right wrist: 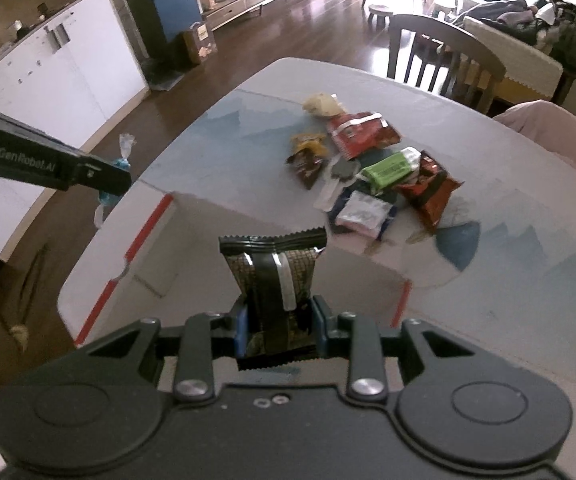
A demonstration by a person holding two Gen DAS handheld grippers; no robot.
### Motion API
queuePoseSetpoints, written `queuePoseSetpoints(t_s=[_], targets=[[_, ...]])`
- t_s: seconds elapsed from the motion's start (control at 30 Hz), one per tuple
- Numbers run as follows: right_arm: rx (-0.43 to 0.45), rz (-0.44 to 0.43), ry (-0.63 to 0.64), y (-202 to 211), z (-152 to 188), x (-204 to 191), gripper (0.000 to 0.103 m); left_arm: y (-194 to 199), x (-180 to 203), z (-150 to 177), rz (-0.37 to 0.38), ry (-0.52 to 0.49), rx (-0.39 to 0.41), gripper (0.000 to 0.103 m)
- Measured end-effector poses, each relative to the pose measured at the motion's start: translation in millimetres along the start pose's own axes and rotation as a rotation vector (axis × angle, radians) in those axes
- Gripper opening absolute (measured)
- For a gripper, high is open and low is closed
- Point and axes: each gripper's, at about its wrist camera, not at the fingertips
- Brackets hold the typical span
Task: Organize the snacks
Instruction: 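Carry both items into the box and open both tools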
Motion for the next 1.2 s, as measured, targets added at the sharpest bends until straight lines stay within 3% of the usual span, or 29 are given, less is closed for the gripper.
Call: queuePoseSetpoints(t_s=[0.27,0.53,0.87,1.2], targets=[[-0.056,-0.019,-0.004,-17,19,-16,0.030,-23,9,36,0.016,-0.026,-0.072,0.012],[-0.132,-0.025,-0.061,-49,47,-7,0.030,-66,30,65,0.034,-0.048,-0.167,0.012],[-0.218,0.027,-0.104,-91,71,6,0.030,-111,58,79,-0.035,-0.111,-0.208,0.012],[-0.270,0.060,-0.090,-112,82,6,0.030,-145,72,92,-0.057,-0.134,-0.285,0.012]])
Point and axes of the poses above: each gripper's, at about its wrist camera, not at the fingertips, and y roughly against the way its jaws point, x to its right, z to its underside, and after that the axes turned 15 degrees about -z, right-handed
